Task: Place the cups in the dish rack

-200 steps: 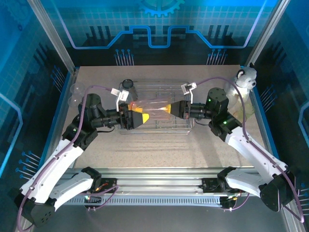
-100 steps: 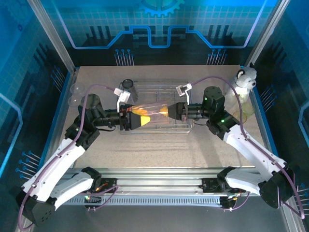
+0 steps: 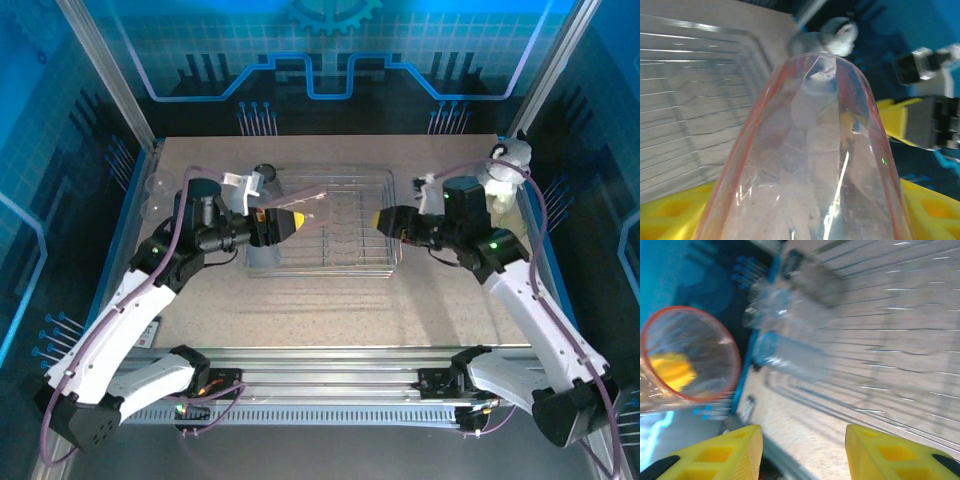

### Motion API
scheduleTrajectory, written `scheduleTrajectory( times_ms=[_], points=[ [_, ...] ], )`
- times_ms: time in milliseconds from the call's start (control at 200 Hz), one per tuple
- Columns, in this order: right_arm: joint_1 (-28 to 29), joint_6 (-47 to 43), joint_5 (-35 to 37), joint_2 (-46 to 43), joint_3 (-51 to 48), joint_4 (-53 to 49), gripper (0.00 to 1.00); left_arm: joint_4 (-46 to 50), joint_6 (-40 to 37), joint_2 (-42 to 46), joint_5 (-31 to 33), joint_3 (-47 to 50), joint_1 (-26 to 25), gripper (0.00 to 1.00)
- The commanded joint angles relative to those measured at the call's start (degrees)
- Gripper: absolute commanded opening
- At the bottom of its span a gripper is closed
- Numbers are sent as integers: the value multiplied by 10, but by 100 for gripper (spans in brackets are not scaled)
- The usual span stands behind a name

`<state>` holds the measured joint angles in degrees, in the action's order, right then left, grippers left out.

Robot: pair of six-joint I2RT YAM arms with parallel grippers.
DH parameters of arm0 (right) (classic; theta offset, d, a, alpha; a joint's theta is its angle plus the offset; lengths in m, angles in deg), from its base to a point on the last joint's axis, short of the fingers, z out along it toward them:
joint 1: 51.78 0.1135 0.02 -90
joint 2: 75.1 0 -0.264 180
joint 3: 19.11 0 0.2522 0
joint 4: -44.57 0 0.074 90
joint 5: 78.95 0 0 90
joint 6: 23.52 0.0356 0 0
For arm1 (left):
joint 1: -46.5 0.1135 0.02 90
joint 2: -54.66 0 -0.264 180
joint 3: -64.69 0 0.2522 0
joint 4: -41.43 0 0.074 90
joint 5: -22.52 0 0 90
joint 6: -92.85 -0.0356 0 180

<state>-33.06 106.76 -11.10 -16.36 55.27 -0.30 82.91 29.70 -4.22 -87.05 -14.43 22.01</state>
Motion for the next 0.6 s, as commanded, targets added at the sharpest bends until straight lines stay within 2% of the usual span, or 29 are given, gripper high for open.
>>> scheduleTrajectory(
  times_ms=[0, 145, 330, 595],
  points=[
    [-27, -14, 87, -63, -36, -79, 48, 129, -30, -30, 118, -79, 0, 5],
    [-60, -2, 105, -120, -74, -66, 49, 214, -50, -108, 172, -169, -9, 7],
    [-84, -14, 86, -129, -80, -84, 50, 306, -95, -219, 228, -273, -20, 7],
    [-100, -27, 92, -129, -82, -91, 50, 399, -148, -382, 239, -415, -30, 4]
  ],
)
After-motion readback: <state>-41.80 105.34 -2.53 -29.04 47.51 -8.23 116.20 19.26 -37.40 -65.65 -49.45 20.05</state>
